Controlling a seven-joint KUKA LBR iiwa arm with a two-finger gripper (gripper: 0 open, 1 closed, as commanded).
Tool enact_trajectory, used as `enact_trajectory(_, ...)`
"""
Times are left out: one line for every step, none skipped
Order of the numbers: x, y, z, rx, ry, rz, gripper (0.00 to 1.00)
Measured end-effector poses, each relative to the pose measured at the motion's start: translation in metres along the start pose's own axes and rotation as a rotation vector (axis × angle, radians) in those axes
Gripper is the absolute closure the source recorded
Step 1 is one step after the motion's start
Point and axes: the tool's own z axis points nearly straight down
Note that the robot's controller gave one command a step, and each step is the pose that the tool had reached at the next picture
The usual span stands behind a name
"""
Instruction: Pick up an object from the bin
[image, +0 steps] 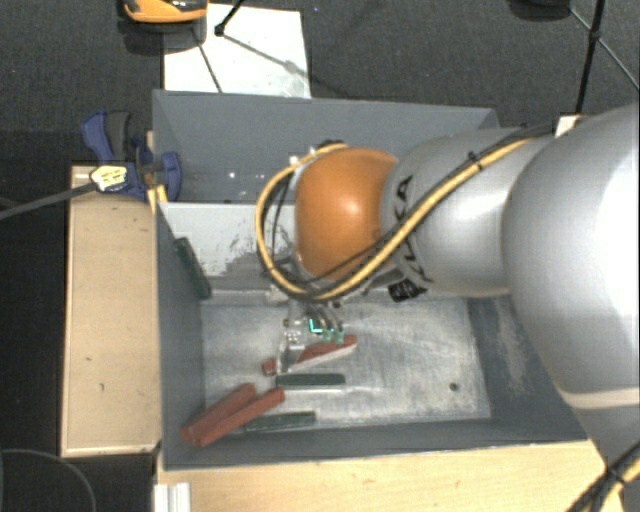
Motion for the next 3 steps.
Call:
enact_trajectory(-0.002, -0.001, -0.004, -0.001, -0.008, 0.004, 0.0)
enact_trajectory(-0.001, -0.002, -0.001, -0.003, -0.013, -0.003, 0.0)
enact_trajectory(0.01, -0.021, -0.009, 0.003, 0.006, -0.006, 0.0)
